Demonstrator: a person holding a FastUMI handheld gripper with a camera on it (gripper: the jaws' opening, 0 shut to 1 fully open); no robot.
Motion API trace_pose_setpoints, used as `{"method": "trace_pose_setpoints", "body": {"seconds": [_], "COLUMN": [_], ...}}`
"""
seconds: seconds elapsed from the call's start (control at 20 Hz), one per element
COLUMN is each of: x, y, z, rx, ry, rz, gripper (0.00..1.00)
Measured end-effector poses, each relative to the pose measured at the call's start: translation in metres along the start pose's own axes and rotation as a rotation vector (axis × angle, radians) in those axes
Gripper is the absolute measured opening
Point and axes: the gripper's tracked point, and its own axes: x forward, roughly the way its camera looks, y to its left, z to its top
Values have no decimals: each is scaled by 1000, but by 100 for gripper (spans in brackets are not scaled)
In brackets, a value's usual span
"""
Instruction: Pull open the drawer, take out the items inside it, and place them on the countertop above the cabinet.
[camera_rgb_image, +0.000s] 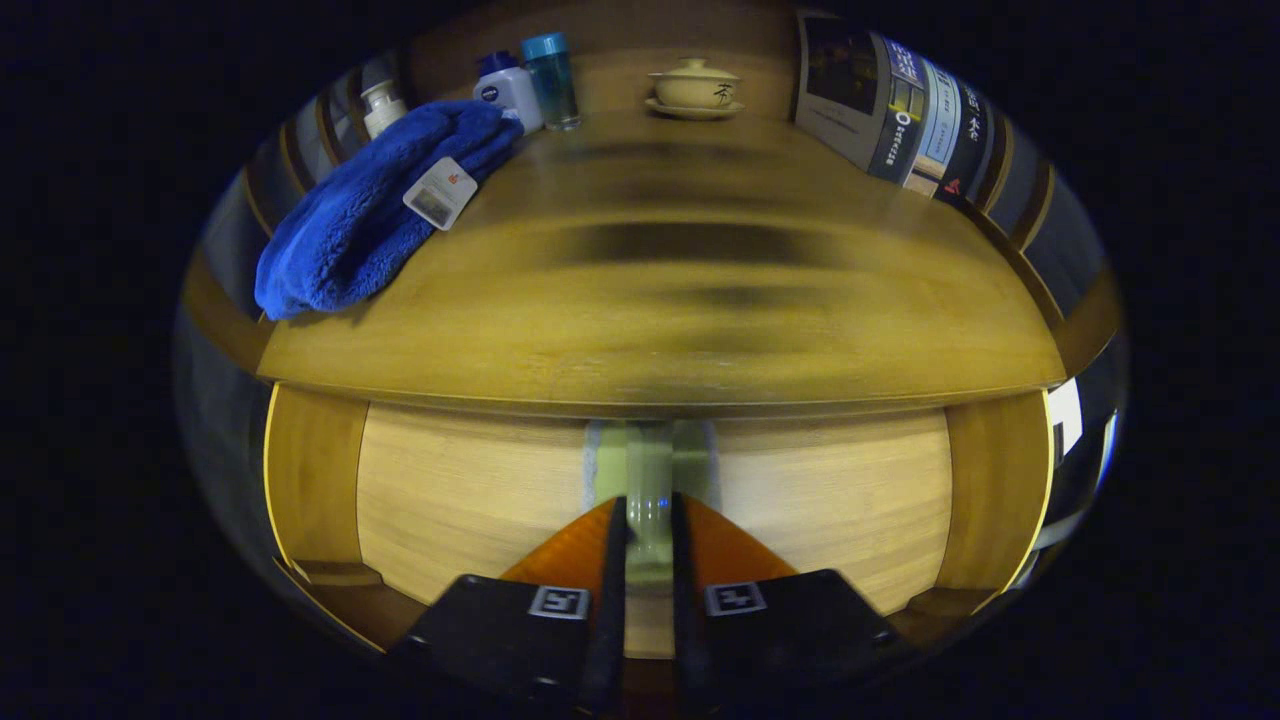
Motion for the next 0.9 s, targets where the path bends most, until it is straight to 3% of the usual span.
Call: {"method": "trace_pose_setpoints", "body": {"seconds": [0.3, 0.7, 0.9], "x": [-28, -108, -150], "y": [15, 23, 47], "z": [-13, -6, 29], "rx": [0, -107, -106], "ry": [-6, -91, -214], "rz": [83, 107, 157], "gripper": [25, 25, 25]}}
